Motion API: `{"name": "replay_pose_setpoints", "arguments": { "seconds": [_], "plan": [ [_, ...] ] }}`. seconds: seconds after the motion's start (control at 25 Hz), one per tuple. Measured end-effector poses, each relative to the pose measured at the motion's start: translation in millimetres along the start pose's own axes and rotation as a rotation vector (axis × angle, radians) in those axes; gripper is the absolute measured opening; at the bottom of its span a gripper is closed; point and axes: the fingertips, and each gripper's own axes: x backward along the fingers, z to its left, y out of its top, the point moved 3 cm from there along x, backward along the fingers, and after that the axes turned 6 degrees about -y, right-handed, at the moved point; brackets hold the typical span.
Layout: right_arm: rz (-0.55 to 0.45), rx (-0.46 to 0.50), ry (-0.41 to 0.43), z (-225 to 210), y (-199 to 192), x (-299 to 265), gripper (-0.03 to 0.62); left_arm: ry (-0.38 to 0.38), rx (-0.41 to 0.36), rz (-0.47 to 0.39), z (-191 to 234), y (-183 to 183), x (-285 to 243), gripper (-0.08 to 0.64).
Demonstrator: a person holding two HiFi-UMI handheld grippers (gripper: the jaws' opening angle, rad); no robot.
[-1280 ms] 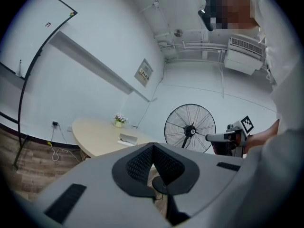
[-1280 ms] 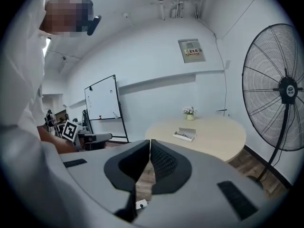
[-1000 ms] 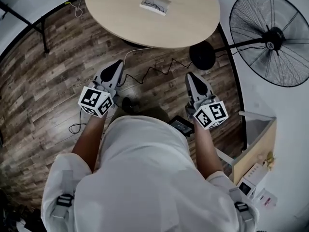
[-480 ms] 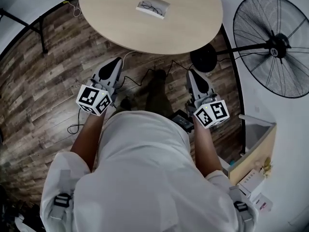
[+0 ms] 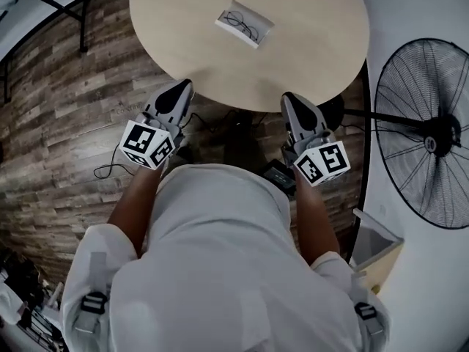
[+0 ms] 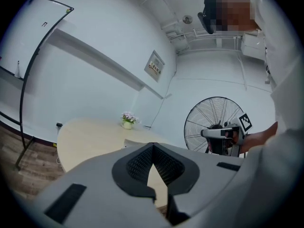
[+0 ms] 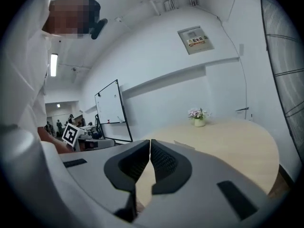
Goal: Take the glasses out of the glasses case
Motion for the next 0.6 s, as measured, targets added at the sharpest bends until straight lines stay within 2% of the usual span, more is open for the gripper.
{"name": "replay_pose_setpoints", "arguments": {
  "seconds": [0.16, 0.28, 0.44, 0.6],
  "plan": [
    [-0.008, 0.037, 0.079, -43.0, 29.1, -17.7, 0.025, 0.077, -0.001, -0.021, -7.0, 14.7, -37.0, 0.012],
    [-0.005, 0.04, 0.174, -58.2, 45.2, -27.0, 0.026, 0.194, 0.001, -0.038, -5.6, 30.9, -35.8, 0.012],
    [0.01, 0.034, 0.322, -73.4, 46.1, -52.3, 0.026, 0.351, -0.028, -0.057, -0.8, 49.2, -29.7, 0.012],
    [0.011, 0.04, 0.397, -87.3, 46.7, -78.2, 0.026, 0.485, -0.03, -0.116, 2.4, 64.8, -10.4, 0.012]
  ]
}}
